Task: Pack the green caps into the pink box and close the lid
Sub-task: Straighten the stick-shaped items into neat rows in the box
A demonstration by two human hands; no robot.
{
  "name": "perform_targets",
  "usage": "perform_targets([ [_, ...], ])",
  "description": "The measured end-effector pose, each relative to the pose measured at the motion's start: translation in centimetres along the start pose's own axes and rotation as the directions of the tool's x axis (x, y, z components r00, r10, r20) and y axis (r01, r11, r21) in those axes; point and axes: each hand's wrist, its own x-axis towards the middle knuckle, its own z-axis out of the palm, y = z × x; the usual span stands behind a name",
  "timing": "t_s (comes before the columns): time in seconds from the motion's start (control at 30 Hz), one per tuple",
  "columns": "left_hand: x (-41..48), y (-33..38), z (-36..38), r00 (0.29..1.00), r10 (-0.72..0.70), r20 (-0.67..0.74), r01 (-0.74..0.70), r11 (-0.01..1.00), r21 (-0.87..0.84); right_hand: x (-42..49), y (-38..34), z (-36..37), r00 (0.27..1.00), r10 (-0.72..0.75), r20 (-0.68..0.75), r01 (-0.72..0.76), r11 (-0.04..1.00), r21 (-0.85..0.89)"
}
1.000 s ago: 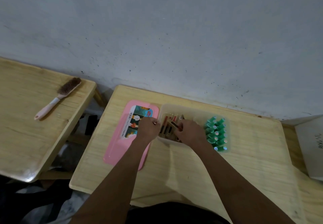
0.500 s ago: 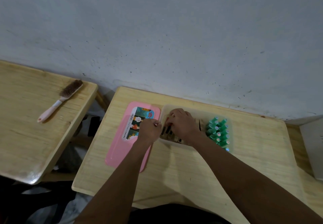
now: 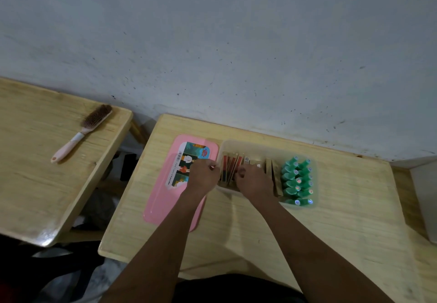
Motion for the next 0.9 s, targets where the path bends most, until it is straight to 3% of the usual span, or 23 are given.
perform_targets([
  [0.2,-0.1,0.1,0.1,1.0,-0.024,-0.007,0.024,1.0,-0.006,1.3,-1.3,0.6,0.996,0.069,0.059,-0.067,0.997,-0.031],
  [0.5,-0.1,0.0,0.1,1.0,-0.017,0.014,0.017,1.0,0.011,2.2,-0.2,0.2,0.977,-0.062,0.203,0.053,0.997,0.049],
  [0.9,-0.3,0.4,-0.1,1.0,-0.027,-0.003,0.027,0.999,0.021,1.6,-0.5,0.9,0.984,-0.007,0.181,-0.007,0.997,0.074],
])
